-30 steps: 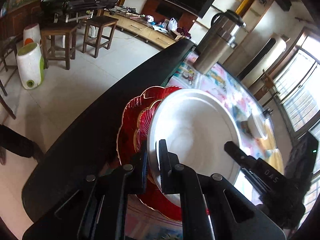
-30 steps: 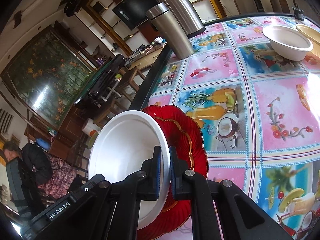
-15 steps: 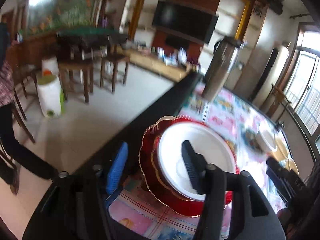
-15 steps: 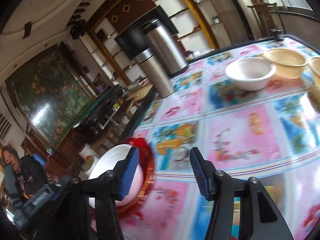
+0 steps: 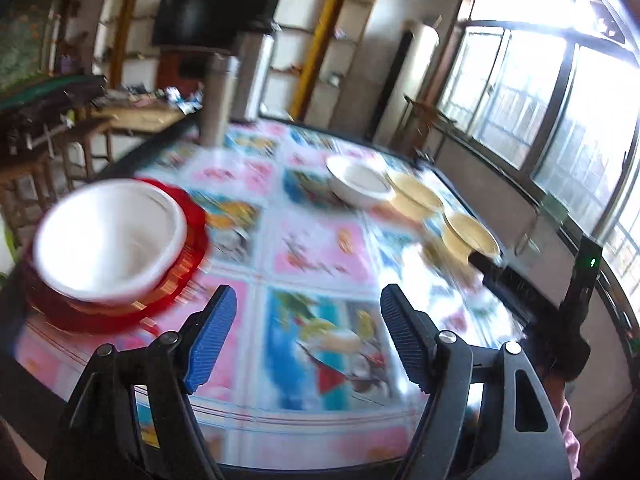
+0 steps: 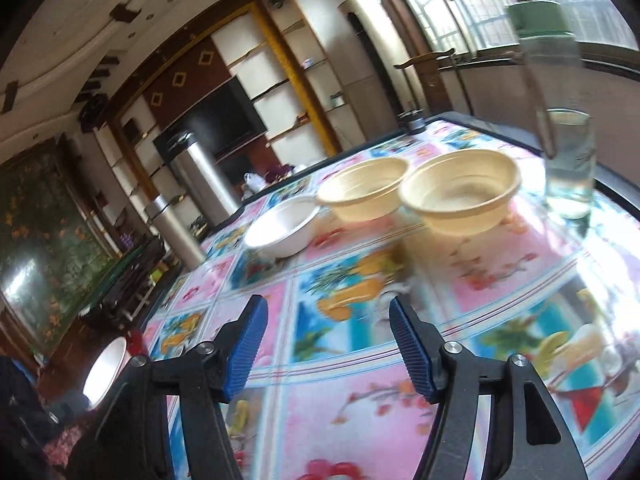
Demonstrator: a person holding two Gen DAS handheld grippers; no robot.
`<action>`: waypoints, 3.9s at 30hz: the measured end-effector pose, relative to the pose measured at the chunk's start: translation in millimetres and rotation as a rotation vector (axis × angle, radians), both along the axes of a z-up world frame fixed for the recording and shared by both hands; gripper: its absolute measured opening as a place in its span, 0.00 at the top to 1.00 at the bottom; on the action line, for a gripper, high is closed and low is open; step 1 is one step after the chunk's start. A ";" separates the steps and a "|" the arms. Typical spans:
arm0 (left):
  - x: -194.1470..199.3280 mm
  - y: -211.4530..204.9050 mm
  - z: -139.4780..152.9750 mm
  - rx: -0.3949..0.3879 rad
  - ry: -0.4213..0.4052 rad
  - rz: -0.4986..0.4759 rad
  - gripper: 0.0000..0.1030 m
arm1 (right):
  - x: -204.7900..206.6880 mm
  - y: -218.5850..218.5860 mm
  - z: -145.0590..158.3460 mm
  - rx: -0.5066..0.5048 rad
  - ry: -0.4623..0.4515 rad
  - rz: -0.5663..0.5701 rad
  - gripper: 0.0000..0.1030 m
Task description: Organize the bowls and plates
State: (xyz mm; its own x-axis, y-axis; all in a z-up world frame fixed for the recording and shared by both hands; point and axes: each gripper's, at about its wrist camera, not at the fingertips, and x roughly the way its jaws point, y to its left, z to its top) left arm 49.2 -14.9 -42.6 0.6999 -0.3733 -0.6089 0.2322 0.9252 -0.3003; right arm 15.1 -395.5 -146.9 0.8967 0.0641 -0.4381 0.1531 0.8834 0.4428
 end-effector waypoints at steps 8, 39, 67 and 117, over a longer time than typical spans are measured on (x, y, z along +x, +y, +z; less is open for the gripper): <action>12.5 -40.5 -37.8 0.011 0.078 -0.039 0.28 | 16.3 -21.7 -16.6 0.142 0.054 0.032 0.30; 33.3 -36.3 -55.0 -0.178 0.112 -0.068 0.24 | 163.7 -1.7 -1.1 0.305 0.202 0.050 0.29; 96.4 -0.9 -23.9 -0.137 0.272 0.174 0.24 | 217.5 -8.8 -41.1 0.410 0.455 0.091 0.92; 158.7 -124.7 -34.2 -0.092 0.542 0.062 0.69 | 137.0 -48.5 -44.6 0.470 0.420 0.303 0.66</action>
State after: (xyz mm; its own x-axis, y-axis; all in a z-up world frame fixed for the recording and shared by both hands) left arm 207.9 -139.6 -76.8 0.3182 -0.4098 -0.8549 -0.0324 0.8965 -0.4418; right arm 152.1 -444.0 -191.5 0.5703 0.5521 -0.6083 0.1726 0.6434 0.7458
